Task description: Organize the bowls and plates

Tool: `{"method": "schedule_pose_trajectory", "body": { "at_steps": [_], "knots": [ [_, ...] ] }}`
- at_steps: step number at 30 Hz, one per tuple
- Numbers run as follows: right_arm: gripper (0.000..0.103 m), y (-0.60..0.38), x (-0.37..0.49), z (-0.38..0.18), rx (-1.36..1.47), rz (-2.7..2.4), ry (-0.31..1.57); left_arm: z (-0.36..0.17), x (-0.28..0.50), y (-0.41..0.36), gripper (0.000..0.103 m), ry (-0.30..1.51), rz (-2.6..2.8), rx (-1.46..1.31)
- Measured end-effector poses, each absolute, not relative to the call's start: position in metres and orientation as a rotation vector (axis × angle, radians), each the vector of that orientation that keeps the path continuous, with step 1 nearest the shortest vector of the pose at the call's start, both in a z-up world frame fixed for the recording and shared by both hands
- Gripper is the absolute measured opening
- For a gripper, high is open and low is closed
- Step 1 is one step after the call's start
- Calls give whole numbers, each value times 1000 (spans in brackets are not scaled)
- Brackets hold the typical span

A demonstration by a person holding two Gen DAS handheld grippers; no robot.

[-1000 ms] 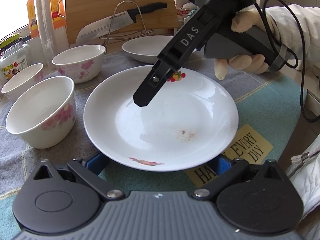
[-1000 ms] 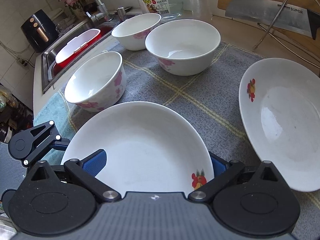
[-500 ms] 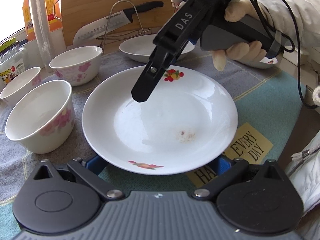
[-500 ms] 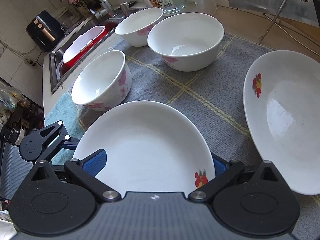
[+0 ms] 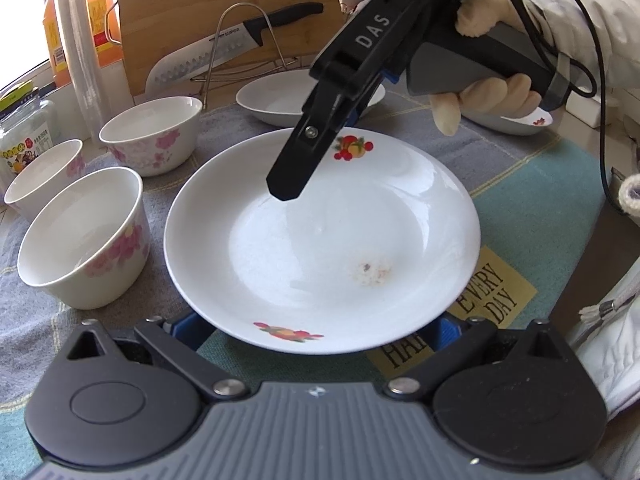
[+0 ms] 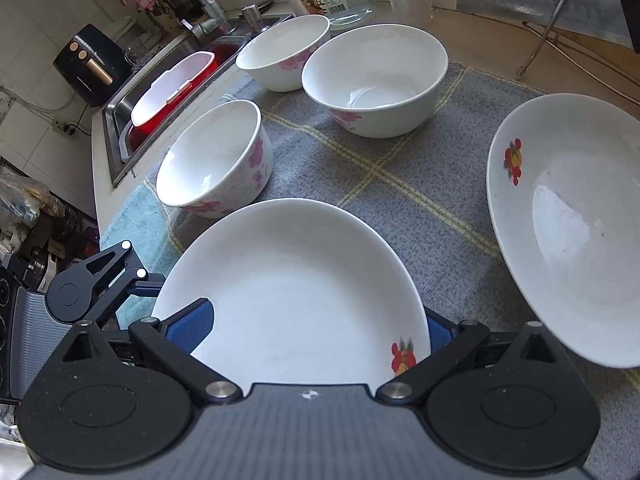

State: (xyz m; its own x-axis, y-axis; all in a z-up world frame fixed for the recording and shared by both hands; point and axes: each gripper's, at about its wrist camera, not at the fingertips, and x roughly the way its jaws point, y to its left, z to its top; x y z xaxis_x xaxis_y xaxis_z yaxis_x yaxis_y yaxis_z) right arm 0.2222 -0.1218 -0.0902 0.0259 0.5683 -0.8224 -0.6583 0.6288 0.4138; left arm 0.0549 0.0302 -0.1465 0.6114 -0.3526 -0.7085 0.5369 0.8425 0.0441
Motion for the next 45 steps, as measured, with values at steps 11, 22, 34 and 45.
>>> {"method": "schedule_pose_trajectory", "body": {
  "at_steps": [11,22,34,45],
  "knots": [
    [103,-143,213,-75,-81,944,1187,-132,51,14,102,744,-538,284],
    [103,-182,202,-62,-65,903,1155,-121,51,-18,102,729,-580,303],
    [103,-242,199,-47,-26,827,1117,-111,62,-69,102,702,-658,353],
    [103,-304,201,-43,3,758,1095,-108,79,-118,102,683,-728,386]
  ]
}}
